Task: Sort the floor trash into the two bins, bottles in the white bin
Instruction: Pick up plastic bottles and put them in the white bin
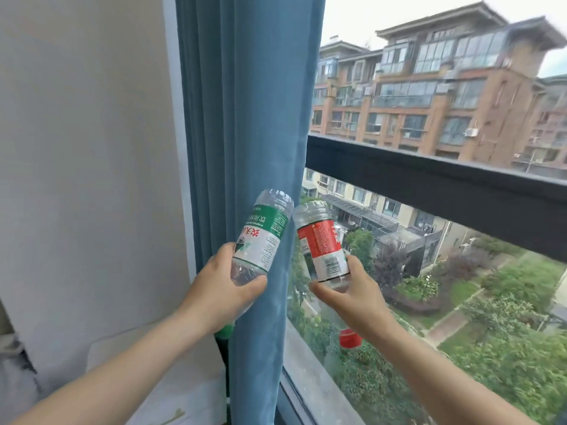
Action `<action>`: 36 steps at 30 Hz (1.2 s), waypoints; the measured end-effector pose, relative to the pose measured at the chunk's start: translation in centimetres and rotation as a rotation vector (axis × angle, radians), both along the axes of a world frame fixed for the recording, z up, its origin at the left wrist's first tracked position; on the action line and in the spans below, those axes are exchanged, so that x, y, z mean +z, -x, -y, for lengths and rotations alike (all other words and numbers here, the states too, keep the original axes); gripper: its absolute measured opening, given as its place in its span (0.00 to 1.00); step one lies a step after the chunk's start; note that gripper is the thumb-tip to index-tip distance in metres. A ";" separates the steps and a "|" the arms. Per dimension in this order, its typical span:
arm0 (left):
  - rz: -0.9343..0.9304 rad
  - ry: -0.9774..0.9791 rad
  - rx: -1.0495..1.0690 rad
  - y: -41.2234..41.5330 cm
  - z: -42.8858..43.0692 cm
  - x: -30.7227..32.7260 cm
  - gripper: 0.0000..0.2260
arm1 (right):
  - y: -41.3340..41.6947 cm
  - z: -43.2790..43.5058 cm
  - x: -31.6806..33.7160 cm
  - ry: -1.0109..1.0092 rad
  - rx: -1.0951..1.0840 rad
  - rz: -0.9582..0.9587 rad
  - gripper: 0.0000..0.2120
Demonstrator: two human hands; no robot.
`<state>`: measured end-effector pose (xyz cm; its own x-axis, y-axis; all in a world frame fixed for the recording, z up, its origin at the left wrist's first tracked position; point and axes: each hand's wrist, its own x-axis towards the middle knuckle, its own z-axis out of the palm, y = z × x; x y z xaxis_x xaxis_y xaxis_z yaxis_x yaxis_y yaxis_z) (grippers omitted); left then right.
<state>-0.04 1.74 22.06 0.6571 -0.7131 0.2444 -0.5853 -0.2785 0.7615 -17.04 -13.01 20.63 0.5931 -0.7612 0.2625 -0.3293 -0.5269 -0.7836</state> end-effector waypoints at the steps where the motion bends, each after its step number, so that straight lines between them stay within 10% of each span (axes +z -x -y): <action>1: -0.003 0.038 -0.011 0.2 -0.3 2.4 0.20 | 0.2 -0.3 2.7 0.025 0.003 0.025 0.21; 10: 0.014 0.317 -0.080 3.6 -3.8 14.1 0.19 | 4.9 -2.7 15.5 0.172 -0.050 0.219 0.24; 23: 0.077 0.416 -0.560 3.6 0.1 18.3 0.31 | 8.7 -8.4 20.2 0.278 -0.368 0.385 0.30; 36: -0.095 0.473 -1.124 15.3 -2.1 18.7 0.23 | 18.2 -23.4 21.3 0.364 -0.856 0.359 0.20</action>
